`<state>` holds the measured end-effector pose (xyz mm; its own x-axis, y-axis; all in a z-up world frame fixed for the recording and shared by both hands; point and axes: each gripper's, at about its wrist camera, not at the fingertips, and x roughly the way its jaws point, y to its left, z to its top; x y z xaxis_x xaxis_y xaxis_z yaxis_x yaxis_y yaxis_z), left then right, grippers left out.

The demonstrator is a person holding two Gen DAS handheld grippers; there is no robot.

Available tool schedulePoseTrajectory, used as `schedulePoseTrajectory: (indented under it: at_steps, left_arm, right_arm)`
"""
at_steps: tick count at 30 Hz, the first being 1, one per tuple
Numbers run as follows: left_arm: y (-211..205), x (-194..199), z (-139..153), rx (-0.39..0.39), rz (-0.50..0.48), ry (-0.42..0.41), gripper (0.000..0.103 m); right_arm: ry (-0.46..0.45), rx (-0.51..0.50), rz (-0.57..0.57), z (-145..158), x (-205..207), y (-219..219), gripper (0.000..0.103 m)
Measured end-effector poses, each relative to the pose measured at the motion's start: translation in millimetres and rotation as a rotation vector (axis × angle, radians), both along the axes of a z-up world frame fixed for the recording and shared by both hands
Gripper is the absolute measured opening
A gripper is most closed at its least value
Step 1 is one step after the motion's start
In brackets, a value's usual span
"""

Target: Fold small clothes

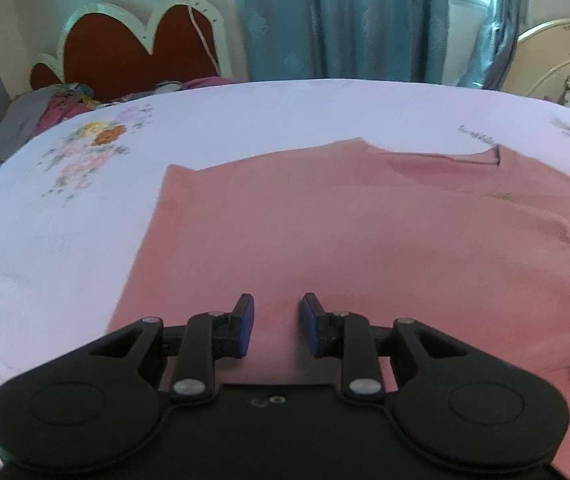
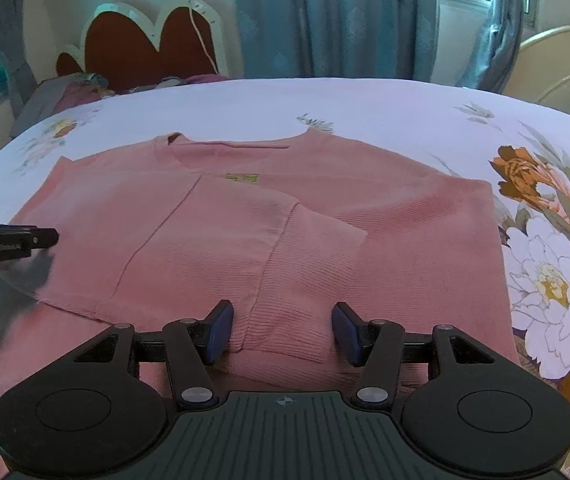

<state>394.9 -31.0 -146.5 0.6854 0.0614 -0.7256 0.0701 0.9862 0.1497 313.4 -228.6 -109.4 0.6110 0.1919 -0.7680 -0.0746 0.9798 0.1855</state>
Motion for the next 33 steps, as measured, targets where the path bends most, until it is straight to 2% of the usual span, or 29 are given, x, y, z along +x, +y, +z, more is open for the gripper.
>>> schedulePoseTrajectory:
  at_steps: [4,10,16,20,25,29,33]
  left_arm:
    - [0.4,-10.8,6.8,0.000,0.030,-0.006,0.026]
    - [-9.0,-33.8,17.1,0.001,0.008,-0.004,0.026]
    - [-14.6,-61.6,23.1,-0.009,-0.060,0.005,0.027]
    - [-12.5,-90.2,17.6,-0.026,-0.130,0.022,0.029]
    - [9.4,-131.4,0.2,-0.020,-0.202,0.056,0.030]
    - [32.0,-160.2,-4.3,0.010,-0.237,0.033,0.031]
    - [57.5,-175.8,-0.5,0.000,-0.225,0.033,0.033]
  right_arm:
    - [-0.058,0.001,0.045,15.2,-6.3,6.5,0.053]
    - [-0.063,0.054,0.099,22.9,-14.6,17.7,0.054]
    - [-0.045,0.077,0.095,29.5,-39.9,26.7,0.054]
    - [-0.024,0.062,0.093,31.5,-70.0,38.3,0.054]
    - [0.011,0.042,0.071,30.6,-115.0,59.6,0.054]
    - [0.040,-0.024,0.045,23.1,-142.9,75.7,0.054]
    - [0.058,-0.083,-0.022,21.5,-167.0,75.4,0.053]
